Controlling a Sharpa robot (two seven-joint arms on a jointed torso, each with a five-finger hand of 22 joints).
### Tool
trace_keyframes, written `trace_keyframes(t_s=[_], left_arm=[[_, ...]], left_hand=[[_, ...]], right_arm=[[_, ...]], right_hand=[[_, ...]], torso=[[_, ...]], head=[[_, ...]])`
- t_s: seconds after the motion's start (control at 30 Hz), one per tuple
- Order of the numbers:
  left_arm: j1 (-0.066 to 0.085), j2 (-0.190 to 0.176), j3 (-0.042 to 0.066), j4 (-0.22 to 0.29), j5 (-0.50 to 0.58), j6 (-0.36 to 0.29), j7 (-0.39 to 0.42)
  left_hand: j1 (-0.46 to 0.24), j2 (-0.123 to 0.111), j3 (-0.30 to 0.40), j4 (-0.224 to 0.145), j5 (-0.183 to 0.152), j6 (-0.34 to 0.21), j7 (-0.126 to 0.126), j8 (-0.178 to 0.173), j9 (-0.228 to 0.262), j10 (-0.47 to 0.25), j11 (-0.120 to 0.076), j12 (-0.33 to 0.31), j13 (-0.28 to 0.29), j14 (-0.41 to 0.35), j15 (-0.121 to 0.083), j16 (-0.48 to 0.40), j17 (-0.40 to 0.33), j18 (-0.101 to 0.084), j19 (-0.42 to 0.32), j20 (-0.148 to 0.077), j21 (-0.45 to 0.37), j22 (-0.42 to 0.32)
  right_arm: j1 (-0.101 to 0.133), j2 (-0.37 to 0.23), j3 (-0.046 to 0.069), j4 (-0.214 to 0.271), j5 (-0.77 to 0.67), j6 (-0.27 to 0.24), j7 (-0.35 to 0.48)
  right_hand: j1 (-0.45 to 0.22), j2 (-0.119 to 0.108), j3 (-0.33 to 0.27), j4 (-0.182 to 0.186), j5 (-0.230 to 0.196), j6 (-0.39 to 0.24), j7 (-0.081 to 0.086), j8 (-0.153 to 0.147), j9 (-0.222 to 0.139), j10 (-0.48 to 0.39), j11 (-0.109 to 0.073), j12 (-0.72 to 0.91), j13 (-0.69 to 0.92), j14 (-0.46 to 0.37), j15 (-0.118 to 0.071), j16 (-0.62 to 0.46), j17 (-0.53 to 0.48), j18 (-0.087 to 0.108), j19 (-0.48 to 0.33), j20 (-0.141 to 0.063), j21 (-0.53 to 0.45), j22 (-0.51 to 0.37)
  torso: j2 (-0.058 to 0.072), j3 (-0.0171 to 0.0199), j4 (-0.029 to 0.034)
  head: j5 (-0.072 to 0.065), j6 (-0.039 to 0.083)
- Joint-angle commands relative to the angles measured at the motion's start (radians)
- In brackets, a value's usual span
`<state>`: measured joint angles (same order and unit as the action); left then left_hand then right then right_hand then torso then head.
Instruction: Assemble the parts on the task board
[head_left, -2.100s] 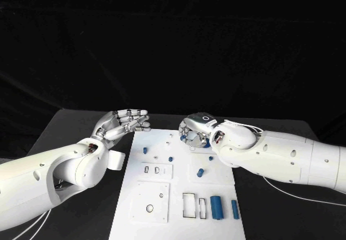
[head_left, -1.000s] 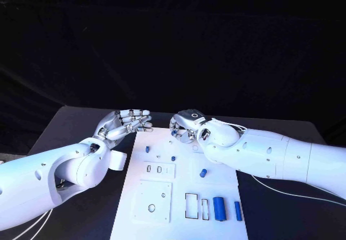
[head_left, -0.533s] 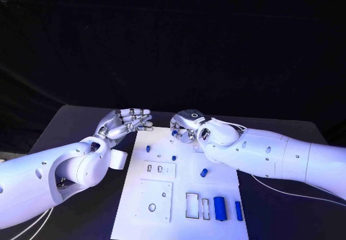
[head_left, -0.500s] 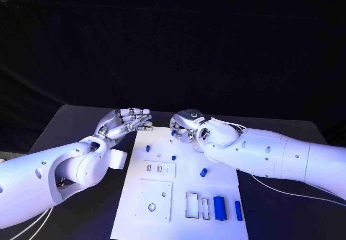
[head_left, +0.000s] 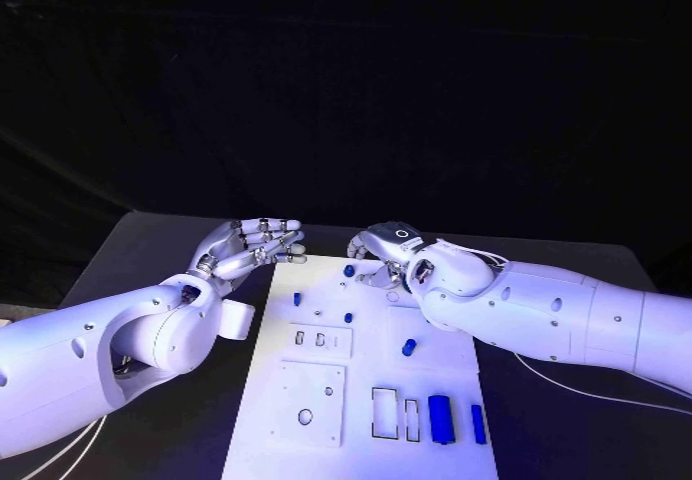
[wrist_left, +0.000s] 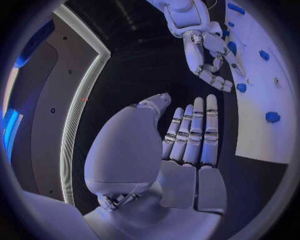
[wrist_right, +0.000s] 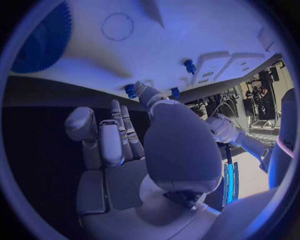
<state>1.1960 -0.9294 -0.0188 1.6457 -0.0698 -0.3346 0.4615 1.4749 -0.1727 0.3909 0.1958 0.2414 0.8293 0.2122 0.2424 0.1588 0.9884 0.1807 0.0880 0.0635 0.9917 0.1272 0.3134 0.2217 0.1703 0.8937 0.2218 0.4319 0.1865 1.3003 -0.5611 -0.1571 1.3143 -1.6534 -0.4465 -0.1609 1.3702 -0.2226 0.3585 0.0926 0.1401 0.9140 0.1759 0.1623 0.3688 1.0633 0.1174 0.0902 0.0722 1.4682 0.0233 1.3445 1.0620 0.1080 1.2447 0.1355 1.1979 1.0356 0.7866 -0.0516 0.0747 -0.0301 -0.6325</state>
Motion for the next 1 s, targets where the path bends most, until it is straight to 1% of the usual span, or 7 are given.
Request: trace_keyframes(t_s=[0.03,0.3,0.47,0.6,0.63,0.73,1.0], left_arm=[[0.002,0.000,0.001,-0.001,0.003,0.017,0.004],[0.001,0.001,0.001,-0.012,0.003,0.020,0.005],[0.001,0.001,0.000,-0.020,0.004,0.021,0.005],[0.001,0.004,0.000,-0.024,0.004,0.023,0.005],[0.001,0.005,0.000,-0.025,0.004,0.024,0.005],[0.001,0.007,0.000,-0.027,0.004,0.026,0.005],[0.001,0.010,0.000,-0.030,0.004,0.028,0.004]], left_hand=[[-0.008,0.004,0.005,0.001,-0.005,-0.002,0.030,-0.005,-0.001,0.001,0.006,-0.006,0.001,0.001,0.005,-0.003,0.001,0.009,-0.005,0.003,0.005,-0.001],[-0.008,0.004,0.006,0.000,-0.005,-0.002,0.030,-0.006,-0.002,0.000,0.006,-0.007,0.001,0.000,0.005,-0.004,0.001,0.009,-0.006,0.004,0.005,-0.001],[-0.008,0.004,0.006,0.000,-0.005,-0.002,0.030,-0.006,-0.002,0.000,0.006,-0.007,0.001,0.000,0.005,-0.004,0.001,0.009,-0.006,0.004,0.005,-0.001],[-0.008,0.004,0.006,0.000,-0.005,-0.002,0.030,-0.006,-0.002,0.000,0.006,-0.007,0.001,0.000,0.005,-0.004,0.001,0.009,-0.006,0.004,0.005,-0.001],[-0.008,0.004,0.006,0.000,-0.005,-0.002,0.030,-0.006,-0.002,0.000,0.006,-0.007,0.001,0.000,0.005,-0.004,0.001,0.009,-0.006,0.004,0.005,-0.001],[-0.008,0.004,0.006,0.000,-0.005,-0.002,0.030,-0.006,-0.002,0.000,0.006,-0.007,0.001,0.000,0.005,-0.004,0.001,0.009,-0.006,0.004,0.005,-0.001],[-0.008,0.005,0.007,-0.001,-0.005,-0.002,0.029,-0.007,-0.002,0.001,0.006,-0.008,0.001,0.000,0.005,-0.005,0.002,0.010,-0.006,0.004,0.005,-0.001]], right_arm=[[0.002,-0.035,0.000,0.037,-0.005,-0.016,-0.015],[0.011,-0.219,0.005,0.198,0.124,-0.007,-0.033],[0.014,-0.288,0.006,0.235,0.259,0.032,-0.041],[0.015,-0.313,0.006,0.230,0.331,0.074,-0.048],[0.016,-0.316,0.006,0.227,0.342,0.083,-0.049],[0.016,-0.318,0.006,0.216,0.362,0.101,-0.052],[0.015,-0.292,0.006,0.174,0.381,0.133,-0.061]], right_hand=[[0.015,-0.001,0.000,0.004,0.018,0.020,0.001,0.000,0.000,0.019,-0.004,0.010,0.000,0.004,0.006,0.005,0.004,0.007,0.012,-0.002,0.004,0.008],[0.010,-0.037,0.080,0.060,0.033,0.078,-0.017,-0.004,-0.005,0.183,-0.036,0.065,0.014,0.026,-0.018,0.052,0.074,-0.014,0.077,-0.023,0.076,0.116],[-0.003,-0.069,0.035,0.068,0.069,0.043,-0.034,-0.021,-0.008,0.308,-0.064,0.144,0.074,0.034,-0.041,0.074,0.113,-0.022,0.101,-0.041,0.106,0.160],[0.026,-0.053,-0.117,0.082,0.109,0.004,-0.045,-0.015,0.006,0.317,-0.078,0.365,0.297,0.048,-0.054,0.109,0.179,-0.034,0.132,-0.057,0.144,0.217],[0.092,-0.010,-0.217,0.115,0.124,-0.021,-0.055,0.006,0.023,0.226,-0.077,0.689,0.642,0.051,-0.046,0.129,0.211,-0.041,0.137,-0.044,0.153,0.234],[0.116,0.003,-0.303,0.196,0.122,-0.048,-0.030,0.034,0.038,0.285,-0.061,1.062,1.037,0.067,-0.034,0.168,0.307,-0.043,0.157,-0.041,0.176,0.273],[0.110,0.021,-0.335,0.198,0.129,-0.063,-0.021,0.057,0.047,0.366,-0.049,1.268,1.259,0.078,-0.026,0.193,0.379,-0.050,0.178,-0.032,0.200,0.311]], torso=[[-0.003,0.0021,-0.0071],[-0.011,0.0054,-0.0165],[-0.014,0.0095,-0.0251],[-0.015,0.0114,-0.0269],[-0.015,0.0118,-0.0267],[-0.013,0.0139,-0.0260],[-0.013,0.0100,-0.0247]], head=[[0.010,0.006],[-0.005,0.005],[-0.007,0.003],[-0.010,0.002],[-0.010,0.001],[-0.009,0.002],[-0.009,-0.002]])
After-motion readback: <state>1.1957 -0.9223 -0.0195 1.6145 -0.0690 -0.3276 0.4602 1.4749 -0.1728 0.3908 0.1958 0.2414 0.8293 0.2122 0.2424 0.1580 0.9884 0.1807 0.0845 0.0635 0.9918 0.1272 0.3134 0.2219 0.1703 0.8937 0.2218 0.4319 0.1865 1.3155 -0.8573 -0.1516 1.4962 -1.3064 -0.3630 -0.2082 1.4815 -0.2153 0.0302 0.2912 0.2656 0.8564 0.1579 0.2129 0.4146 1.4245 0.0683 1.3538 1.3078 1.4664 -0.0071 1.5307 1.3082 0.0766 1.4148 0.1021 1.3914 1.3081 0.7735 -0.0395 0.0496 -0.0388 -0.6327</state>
